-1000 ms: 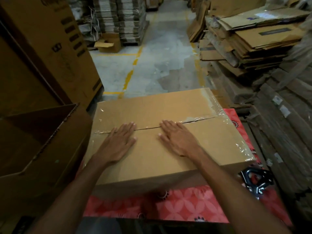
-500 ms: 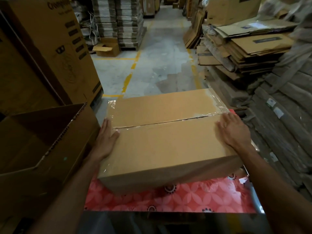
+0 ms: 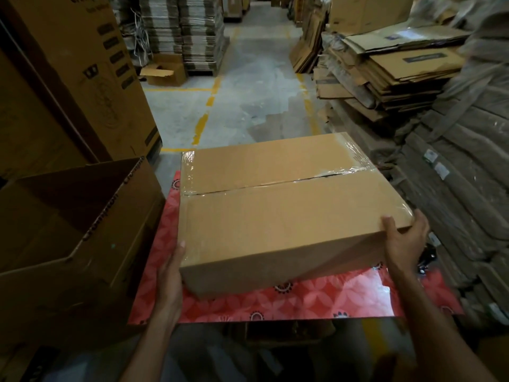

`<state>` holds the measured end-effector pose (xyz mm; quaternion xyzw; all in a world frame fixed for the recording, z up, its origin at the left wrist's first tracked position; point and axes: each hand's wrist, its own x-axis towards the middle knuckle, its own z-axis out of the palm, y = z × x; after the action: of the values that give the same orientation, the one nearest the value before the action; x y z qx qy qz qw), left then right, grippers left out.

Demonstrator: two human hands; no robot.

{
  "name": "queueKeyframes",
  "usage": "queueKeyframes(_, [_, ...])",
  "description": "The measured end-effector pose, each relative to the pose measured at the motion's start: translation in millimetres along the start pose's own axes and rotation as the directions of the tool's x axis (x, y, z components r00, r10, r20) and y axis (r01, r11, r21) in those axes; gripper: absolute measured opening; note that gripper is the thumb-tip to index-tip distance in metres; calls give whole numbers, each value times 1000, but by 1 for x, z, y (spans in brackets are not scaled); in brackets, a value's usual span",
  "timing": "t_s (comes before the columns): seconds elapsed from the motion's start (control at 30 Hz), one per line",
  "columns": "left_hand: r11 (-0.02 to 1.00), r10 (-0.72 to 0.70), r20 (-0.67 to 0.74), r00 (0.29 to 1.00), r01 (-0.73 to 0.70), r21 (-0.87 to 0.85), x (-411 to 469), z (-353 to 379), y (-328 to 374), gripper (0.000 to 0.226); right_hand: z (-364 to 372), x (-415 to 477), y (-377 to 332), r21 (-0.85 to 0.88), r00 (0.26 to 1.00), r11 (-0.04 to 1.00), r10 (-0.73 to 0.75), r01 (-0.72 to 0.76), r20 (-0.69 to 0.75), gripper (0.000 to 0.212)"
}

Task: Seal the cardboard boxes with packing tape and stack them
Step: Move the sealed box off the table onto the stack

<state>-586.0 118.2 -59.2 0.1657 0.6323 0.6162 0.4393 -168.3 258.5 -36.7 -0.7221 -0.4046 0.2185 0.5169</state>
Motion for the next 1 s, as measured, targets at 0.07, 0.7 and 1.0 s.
queueKeyframes(0.07, [1000,-14,10,1000,14,0,2,1,1,49,2,0,-3,16,999,1000,27,-26,-23,73])
queueKeyframes(0.7, [998,58,-144,988,-53,38,-15,2,67,57,9,-2,-30,303,980,932,187,-197,62,75])
queueKeyframes(1.0, [942,287,-434,854,-334,-33,-52,-96,178,92,89,-56,-150,591,967,806,-114,-45,229,65])
